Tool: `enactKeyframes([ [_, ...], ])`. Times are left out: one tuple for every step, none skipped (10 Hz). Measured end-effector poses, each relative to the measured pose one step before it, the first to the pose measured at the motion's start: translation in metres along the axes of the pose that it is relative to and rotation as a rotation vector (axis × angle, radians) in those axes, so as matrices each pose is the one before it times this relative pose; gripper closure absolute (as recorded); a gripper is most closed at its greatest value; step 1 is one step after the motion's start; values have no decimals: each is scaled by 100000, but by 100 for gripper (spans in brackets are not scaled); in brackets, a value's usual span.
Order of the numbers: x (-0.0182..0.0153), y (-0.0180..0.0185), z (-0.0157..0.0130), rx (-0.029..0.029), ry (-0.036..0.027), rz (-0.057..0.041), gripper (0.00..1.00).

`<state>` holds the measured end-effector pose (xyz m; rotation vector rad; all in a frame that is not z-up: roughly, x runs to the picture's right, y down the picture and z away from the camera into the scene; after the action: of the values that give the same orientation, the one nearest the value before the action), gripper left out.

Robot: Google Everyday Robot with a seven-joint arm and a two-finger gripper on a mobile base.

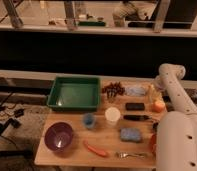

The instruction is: Place banana in table surface

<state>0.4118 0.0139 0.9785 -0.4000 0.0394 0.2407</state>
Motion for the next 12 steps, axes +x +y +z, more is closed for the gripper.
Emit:
enactKeyframes([
  [6, 111, 74, -441, -310, -296, 20],
  [-74, 94, 12, -365, -243, -407, 22],
  [-57, 157, 88, -514, -218, -453, 29],
  [-107, 16, -57, -230, -303, -412, 38],
  [-108, 138, 94, -761, -434, -437, 51],
  [-31, -91, -34, -25, -188, -116, 59],
  [0, 156, 86, -953, -44, -141, 68],
  [-26, 21, 95, -696, -82, -184, 78],
  [46, 131, 151, -1011, 6, -43, 81],
  [27, 92, 162, -1604, -70, -24, 81],
  [-200, -93, 3, -341, -79, -248, 81],
  [177, -136, -426, 758, -35, 260, 81],
])
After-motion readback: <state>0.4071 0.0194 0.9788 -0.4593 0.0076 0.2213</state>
